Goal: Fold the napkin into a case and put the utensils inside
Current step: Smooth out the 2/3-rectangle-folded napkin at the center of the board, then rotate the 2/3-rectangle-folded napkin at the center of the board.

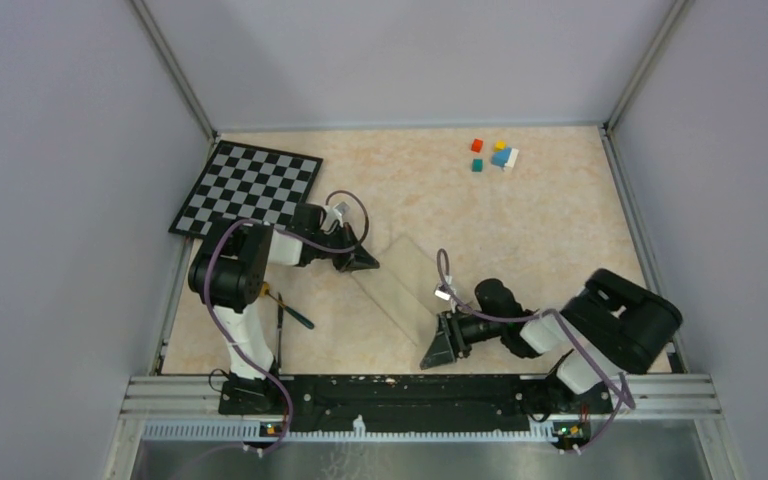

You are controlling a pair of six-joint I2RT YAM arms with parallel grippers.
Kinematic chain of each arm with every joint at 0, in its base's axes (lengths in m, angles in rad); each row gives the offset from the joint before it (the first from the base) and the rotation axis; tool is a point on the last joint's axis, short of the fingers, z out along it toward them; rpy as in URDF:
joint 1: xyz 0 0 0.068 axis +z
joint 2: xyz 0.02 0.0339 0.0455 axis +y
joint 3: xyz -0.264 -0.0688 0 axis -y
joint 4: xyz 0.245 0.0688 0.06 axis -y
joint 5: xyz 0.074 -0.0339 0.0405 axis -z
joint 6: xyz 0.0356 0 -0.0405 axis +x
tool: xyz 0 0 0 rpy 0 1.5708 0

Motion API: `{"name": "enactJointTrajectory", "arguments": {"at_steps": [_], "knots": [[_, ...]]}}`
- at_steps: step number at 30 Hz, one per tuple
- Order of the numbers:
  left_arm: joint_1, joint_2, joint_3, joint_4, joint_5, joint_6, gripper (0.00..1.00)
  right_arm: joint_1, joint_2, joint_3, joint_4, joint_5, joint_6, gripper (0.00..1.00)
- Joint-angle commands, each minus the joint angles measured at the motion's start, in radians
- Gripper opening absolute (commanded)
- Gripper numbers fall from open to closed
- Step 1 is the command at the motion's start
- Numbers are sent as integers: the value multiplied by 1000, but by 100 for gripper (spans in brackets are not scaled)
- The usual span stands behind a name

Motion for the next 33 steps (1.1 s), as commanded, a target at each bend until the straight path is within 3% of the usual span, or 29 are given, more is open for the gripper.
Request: {"name": "enactJointTrajectory", "arguments": {"at_steps": [1, 2, 5, 8, 11, 16, 19, 23, 29, 33], "knots": [[2, 35, -2, -137, -270, 103, 0, -3, -281, 63, -406, 96, -65, 54], [-1, 21, 5, -146, -266, 102, 0, -14, -331, 111, -562, 144, -107, 55], [-16, -45, 20, -173, -248, 92, 9, -138, -378, 210, -631, 148, -147, 59], [-33, -118, 87, -252, -231, 97, 32, -245, -268, 297, -628, 79, -156, 55], [-49, -198, 173, -372, -219, 113, 60, -254, -140, 399, -637, 72, -186, 52], [-55, -354, 214, -505, -260, 123, 80, -251, -11, 477, -622, 75, -193, 53], [-54, -400, 168, -557, -294, 134, 83, -234, 3, 475, -585, 79, -180, 56], [-53, -410, 45, -458, -266, 104, 81, -202, 31, 463, -529, 77, -158, 56], [-55, -261, 5, -285, -251, 44, 67, -188, 51, 388, -448, 111, -128, 55], [-72, -137, 79, -286, -316, 70, 67, -121, 80, 322, -340, 172, -56, 54]]}}
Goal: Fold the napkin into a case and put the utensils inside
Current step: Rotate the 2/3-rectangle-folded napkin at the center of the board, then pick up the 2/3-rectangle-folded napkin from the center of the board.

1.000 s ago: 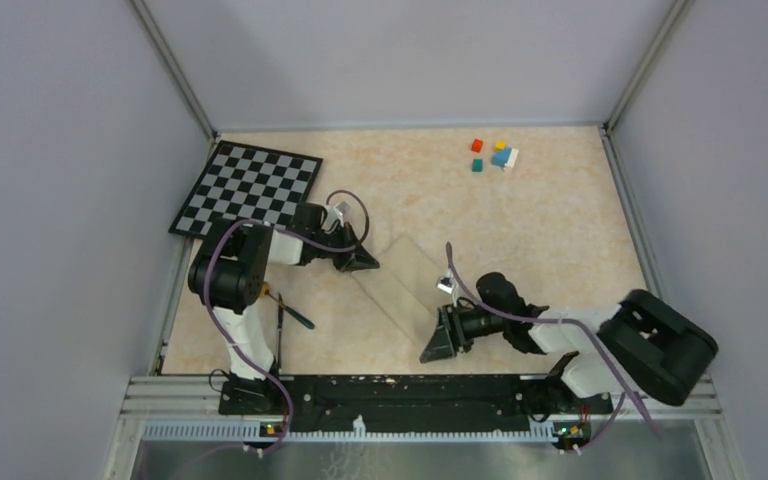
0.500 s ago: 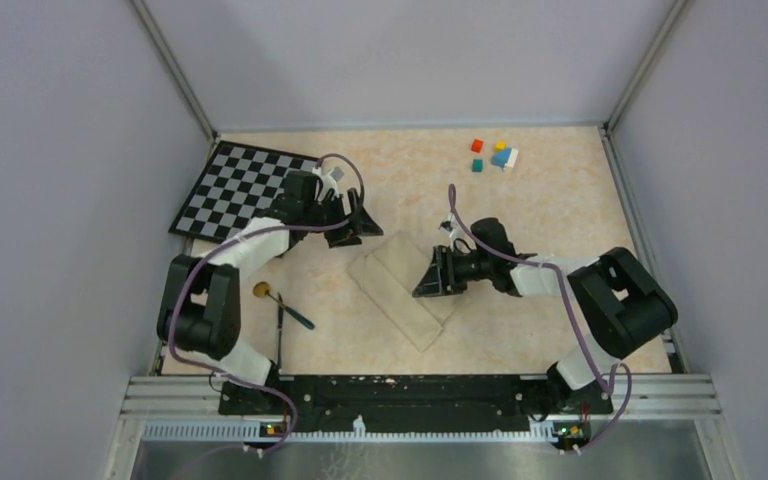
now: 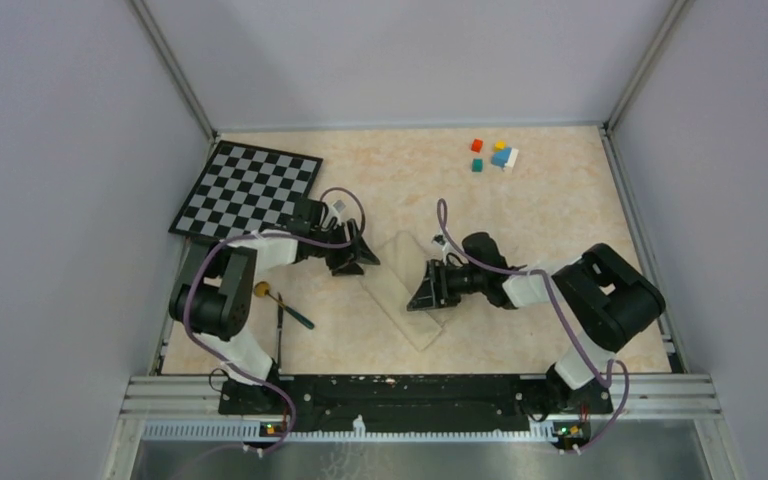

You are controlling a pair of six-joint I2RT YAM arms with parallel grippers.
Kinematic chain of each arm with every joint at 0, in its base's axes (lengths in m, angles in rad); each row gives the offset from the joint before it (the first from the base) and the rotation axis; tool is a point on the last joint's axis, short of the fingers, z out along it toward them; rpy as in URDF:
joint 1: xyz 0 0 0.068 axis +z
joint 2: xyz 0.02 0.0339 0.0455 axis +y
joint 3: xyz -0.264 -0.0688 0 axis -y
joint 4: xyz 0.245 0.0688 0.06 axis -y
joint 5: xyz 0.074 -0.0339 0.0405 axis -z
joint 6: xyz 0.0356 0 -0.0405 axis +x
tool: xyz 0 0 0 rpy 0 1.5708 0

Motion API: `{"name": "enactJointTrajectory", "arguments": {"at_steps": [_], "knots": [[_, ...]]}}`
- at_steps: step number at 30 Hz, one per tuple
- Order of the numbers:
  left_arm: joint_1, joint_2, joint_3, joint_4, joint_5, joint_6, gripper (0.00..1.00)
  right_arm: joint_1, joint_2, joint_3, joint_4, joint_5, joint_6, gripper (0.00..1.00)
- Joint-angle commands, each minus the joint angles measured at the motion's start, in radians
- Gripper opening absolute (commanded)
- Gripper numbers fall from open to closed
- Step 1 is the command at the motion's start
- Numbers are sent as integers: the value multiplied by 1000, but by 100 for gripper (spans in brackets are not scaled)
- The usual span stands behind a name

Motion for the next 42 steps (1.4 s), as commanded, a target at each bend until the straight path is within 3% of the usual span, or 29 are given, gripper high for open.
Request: {"name": "enactJointTrajectory", "arguments": {"at_steps": [1, 5, 8, 10, 11, 15, 16, 17, 19, 21, 25, 28, 32, 38, 40, 42], "knots": [[-27, 119, 93, 55, -118, 46, 68, 96, 50, -69, 179, 76, 97, 54], [-58, 173, 196, -40, -198, 121, 72, 238, 95, -85, 365, 132, 258, 52], [-87, 118, 247, -136, -268, 176, 78, 288, 56, -52, 375, 127, 311, 52], [-110, 45, 268, -200, -312, 201, 82, 259, -50, -29, 243, 147, 249, 53], [-127, 8, 277, -231, -335, 208, 84, 235, -111, -14, 100, 160, 195, 55], [-213, -138, 270, -342, -377, 199, 89, 42, -329, -9, -274, 209, 34, 59], [-250, -161, 259, -361, -386, 174, 90, -27, -376, -18, -350, 218, 6, 59], [-299, -179, 253, -382, -397, 144, 97, -99, -413, -21, -431, 227, -25, 60], [-411, -199, 252, -428, -456, 69, 99, -215, -452, -26, -530, 246, -91, 62], [-518, -215, 248, -466, -559, -32, 99, -256, -426, -18, -576, 231, -141, 62], [-694, -221, 222, -404, -628, -145, 93, -263, -290, -64, -428, 88, -128, 54], [-782, -173, 248, -390, -657, -181, 87, -260, -220, -92, -306, 65, -104, 46], [-866, -99, 301, -400, -701, -200, 83, -226, -159, -136, -225, 75, -78, 35], [-914, -4, 360, -479, -772, -232, 71, -62, -153, -238, 126, 11, 164, 24], [-924, 13, 379, -501, -800, -239, 68, -87, -210, -266, 101, 33, 187, 24], [-930, 35, 406, -536, -831, -249, 65, -160, -300, -254, -113, 152, 123, 31]]}}
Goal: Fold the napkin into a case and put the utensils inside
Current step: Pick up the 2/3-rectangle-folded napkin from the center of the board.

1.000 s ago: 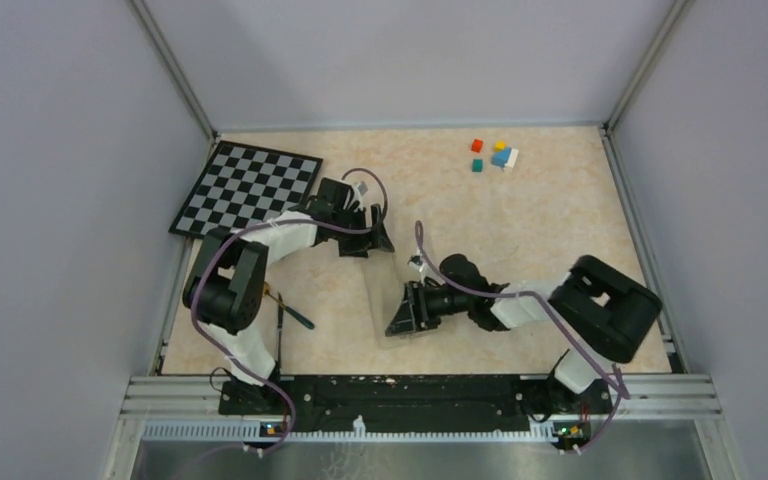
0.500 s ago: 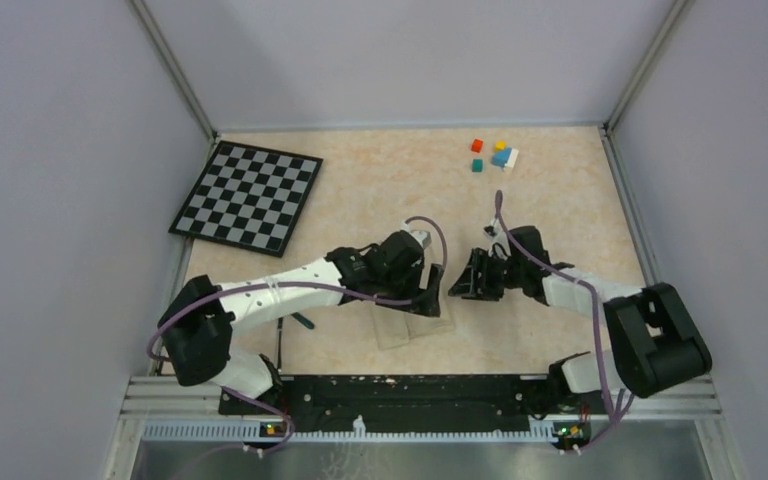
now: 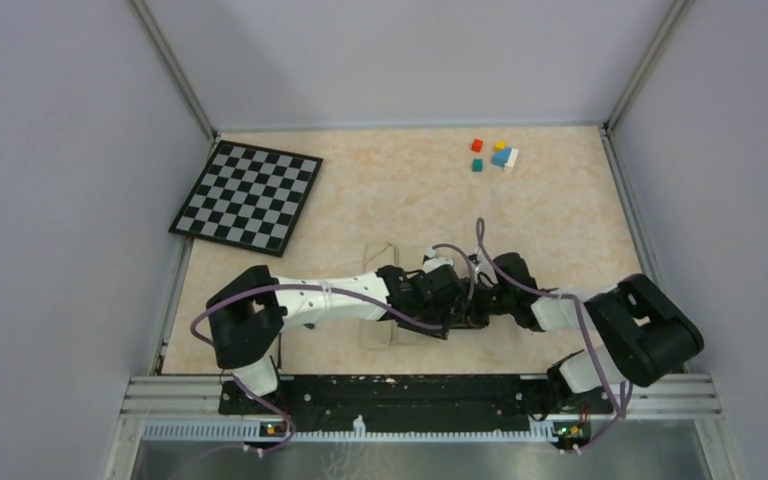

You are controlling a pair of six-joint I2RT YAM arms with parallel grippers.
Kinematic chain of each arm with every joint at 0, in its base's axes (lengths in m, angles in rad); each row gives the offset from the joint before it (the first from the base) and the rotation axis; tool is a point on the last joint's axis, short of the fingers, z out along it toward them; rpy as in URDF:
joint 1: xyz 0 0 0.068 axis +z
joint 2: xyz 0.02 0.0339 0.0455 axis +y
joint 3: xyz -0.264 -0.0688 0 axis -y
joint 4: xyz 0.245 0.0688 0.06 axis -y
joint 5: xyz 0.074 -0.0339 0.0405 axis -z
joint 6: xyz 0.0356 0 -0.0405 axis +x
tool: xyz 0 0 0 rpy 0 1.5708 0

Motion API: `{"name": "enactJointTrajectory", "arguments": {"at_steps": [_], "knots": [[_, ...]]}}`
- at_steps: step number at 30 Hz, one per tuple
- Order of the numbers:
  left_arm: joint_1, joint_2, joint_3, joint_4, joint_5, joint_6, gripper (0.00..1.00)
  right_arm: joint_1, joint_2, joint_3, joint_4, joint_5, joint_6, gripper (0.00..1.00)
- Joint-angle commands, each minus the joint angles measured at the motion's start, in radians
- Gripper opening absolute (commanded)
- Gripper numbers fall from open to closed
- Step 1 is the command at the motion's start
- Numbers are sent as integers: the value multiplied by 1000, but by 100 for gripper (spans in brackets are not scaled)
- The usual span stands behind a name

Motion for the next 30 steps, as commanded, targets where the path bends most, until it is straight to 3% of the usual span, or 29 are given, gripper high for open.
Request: {"name": "enactJointTrajectory", "arguments": {"at_steps": [1, 4, 8, 12, 19, 22, 28, 30], "knots": [[-13, 39, 85, -84, -101, -39, 64, -129, -175, 16, -212, 194, -25, 36], [-17, 102, 141, -123, -119, -40, 62, -245, -283, 69, -444, 354, -117, 45], [-32, 221, 247, -215, -149, -43, 57, -366, -375, 84, -523, 337, -154, 53], [-39, 329, 342, -314, -179, -64, 56, -409, -480, 4, -434, 234, -134, 66], [-59, 408, 355, -347, -168, -87, 48, -409, -491, -53, -349, 166, -130, 68], [-71, 426, 352, -366, -173, -96, 37, -409, -480, -69, -335, 157, -135, 68], [-87, 436, 321, -386, -222, -76, 26, -409, -514, -89, -324, 152, -132, 68], [-87, 438, 340, -405, -244, -63, 2, -407, -502, -94, -304, 132, -130, 69]]}}
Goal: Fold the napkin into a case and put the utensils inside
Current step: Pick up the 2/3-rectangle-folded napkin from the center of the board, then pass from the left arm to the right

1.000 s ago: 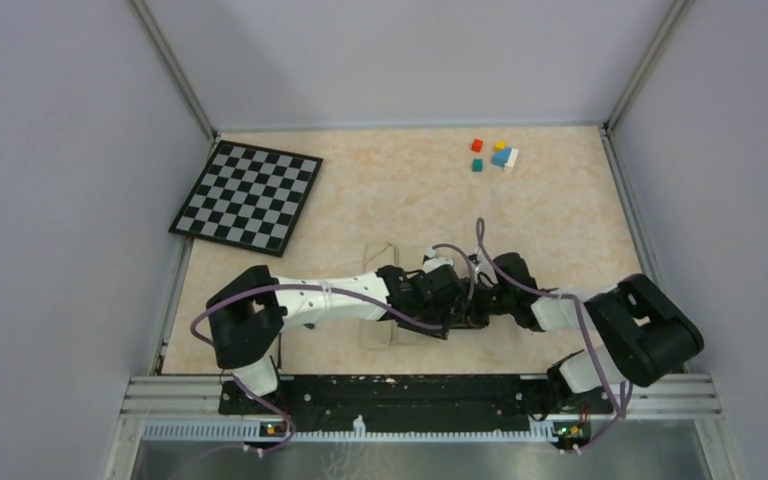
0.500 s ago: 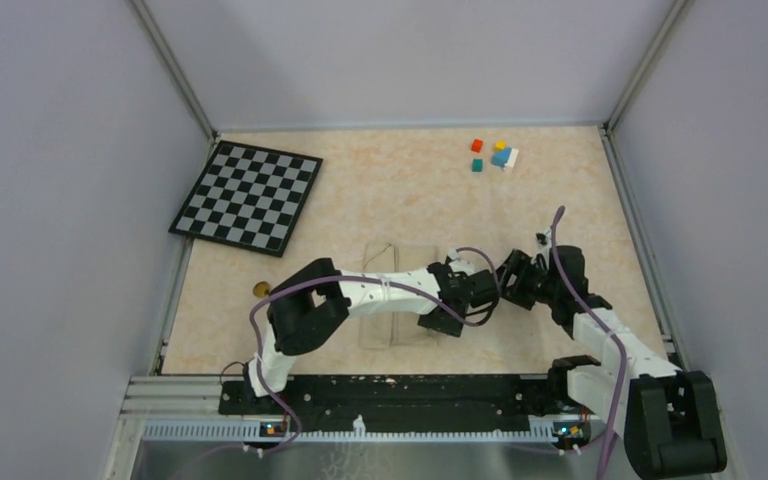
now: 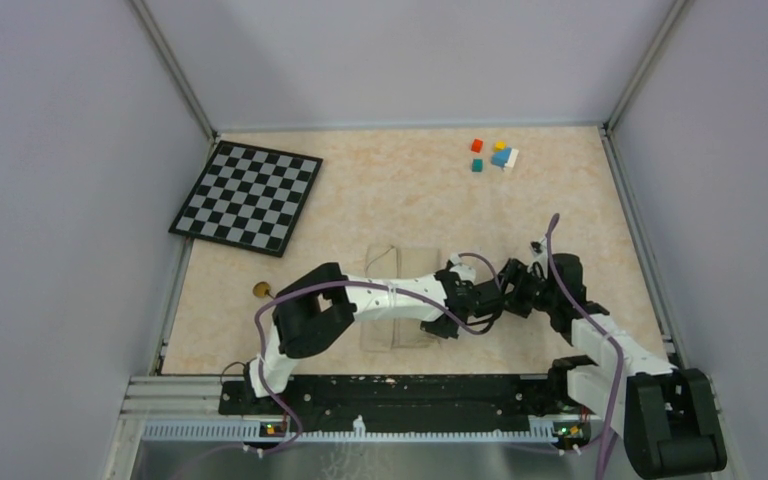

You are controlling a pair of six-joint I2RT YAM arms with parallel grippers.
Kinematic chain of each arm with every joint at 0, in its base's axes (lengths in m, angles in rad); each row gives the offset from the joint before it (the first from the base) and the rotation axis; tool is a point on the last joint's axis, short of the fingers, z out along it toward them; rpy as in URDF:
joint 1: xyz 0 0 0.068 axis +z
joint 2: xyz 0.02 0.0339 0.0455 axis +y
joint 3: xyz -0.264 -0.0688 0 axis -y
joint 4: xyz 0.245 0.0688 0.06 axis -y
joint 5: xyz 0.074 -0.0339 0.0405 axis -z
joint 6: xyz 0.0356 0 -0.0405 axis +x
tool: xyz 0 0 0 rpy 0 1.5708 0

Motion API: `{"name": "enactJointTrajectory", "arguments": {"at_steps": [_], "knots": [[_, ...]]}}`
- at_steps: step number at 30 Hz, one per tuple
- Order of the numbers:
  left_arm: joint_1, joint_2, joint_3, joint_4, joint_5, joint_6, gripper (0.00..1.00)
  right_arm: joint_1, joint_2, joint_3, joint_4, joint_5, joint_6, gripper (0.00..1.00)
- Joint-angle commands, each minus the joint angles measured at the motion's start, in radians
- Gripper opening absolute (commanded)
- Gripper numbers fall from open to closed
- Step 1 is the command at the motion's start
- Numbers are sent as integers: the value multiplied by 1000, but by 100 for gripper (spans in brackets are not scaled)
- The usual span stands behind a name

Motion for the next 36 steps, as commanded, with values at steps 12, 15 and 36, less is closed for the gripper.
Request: {"name": "enactJointTrajectory", "arguments": {"at_steps": [12, 15, 36], "knots": [[-9, -192, -114, 76, 63, 86, 0, 99, 334, 15, 568, -197, 233, 80], [-9, -205, -114, 69, 60, 87, 0, 160, 470, 35, 737, -190, 349, 80], [-9, -246, -132, 149, 119, 113, 0, 277, 740, 89, 1038, -22, 402, 4]]}}
